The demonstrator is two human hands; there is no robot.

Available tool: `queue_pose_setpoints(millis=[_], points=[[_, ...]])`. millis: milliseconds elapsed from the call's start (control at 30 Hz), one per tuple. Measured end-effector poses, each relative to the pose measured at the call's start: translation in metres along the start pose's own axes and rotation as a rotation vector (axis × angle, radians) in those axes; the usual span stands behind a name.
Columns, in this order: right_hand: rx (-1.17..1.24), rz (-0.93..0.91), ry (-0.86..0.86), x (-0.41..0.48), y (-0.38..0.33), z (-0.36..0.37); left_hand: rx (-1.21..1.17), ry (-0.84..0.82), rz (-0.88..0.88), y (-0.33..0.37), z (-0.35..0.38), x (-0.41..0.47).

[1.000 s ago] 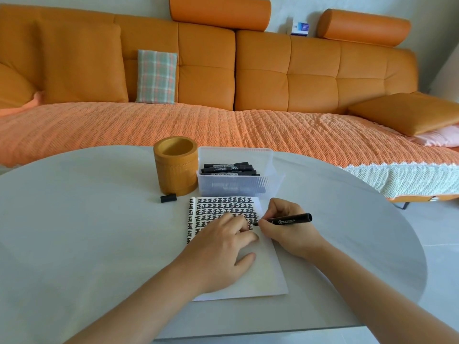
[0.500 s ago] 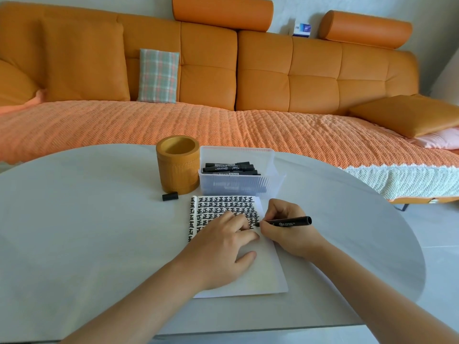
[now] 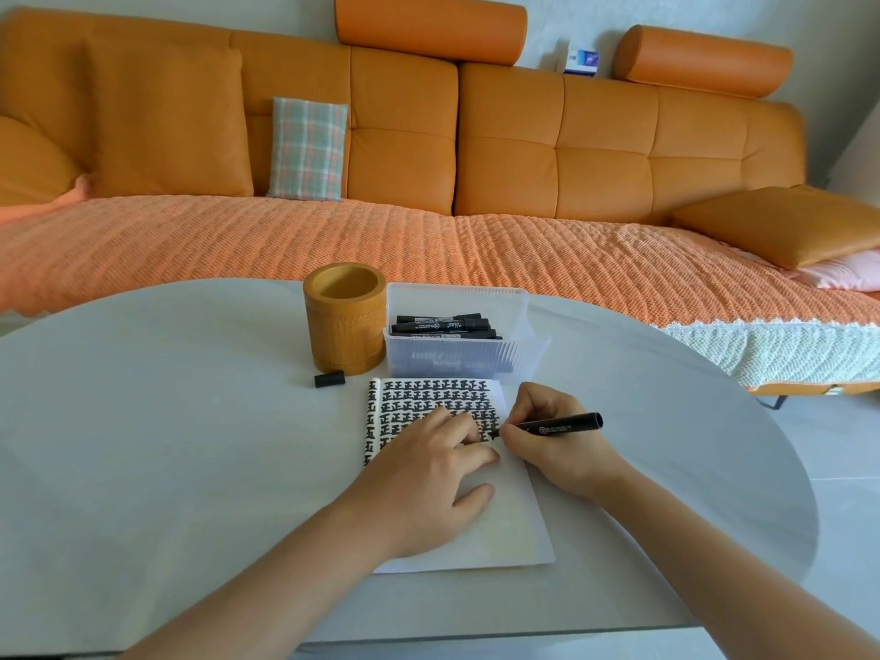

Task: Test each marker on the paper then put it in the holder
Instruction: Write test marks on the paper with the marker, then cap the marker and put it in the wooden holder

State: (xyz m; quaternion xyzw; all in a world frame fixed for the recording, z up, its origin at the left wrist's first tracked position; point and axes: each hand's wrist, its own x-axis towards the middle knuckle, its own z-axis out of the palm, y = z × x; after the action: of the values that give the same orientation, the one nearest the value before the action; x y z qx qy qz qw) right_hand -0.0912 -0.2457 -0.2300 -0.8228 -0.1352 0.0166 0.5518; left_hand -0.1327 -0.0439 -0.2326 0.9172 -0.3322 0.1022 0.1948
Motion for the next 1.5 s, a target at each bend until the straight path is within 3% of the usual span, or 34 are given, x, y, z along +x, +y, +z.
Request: queue_pose_setpoints(millis=[433,700,833,933,1000,1067,1267,1500], points=[[-0.015,-0.007,-0.012,0.0,-0.003,0.0,-0.004,0.024,0.015,-0.003,0.003,-0.001],[0.252,0.048,0.131,0.006,-0.006,-0.004,-0.05,-0.014,-0.004,-0.005,0.0,0.0],[0.136,-0.059,0.136,0.017,-0.023,0.001,-0.232,0.062,-0.089,-0.018,-0.022,0.003],[0.033,-0.184,0.054,0.022,-0.03,0.004,-0.103,0.26,-0.175,-0.052,-0.04,0.0],[-0.123,-0.234,-0.054,0.024,-0.034,0.006,0.035,0.305,-0.27,-0.08,-0.048,-0.01],[-0.199,-0.222,-0.164,0.028,-0.039,0.011,0.14,0.297,-0.358,-0.103,-0.05,-0.021],[-0.019,0.008,-0.289,0.034,-0.054,0.033,0.183,0.227,-0.429,-0.12,-0.041,-0.034],[-0.445,-0.208,-0.237,0.037,-0.06,0.036,0.084,0.246,-0.423,-0.123,-0.046,-0.032]])
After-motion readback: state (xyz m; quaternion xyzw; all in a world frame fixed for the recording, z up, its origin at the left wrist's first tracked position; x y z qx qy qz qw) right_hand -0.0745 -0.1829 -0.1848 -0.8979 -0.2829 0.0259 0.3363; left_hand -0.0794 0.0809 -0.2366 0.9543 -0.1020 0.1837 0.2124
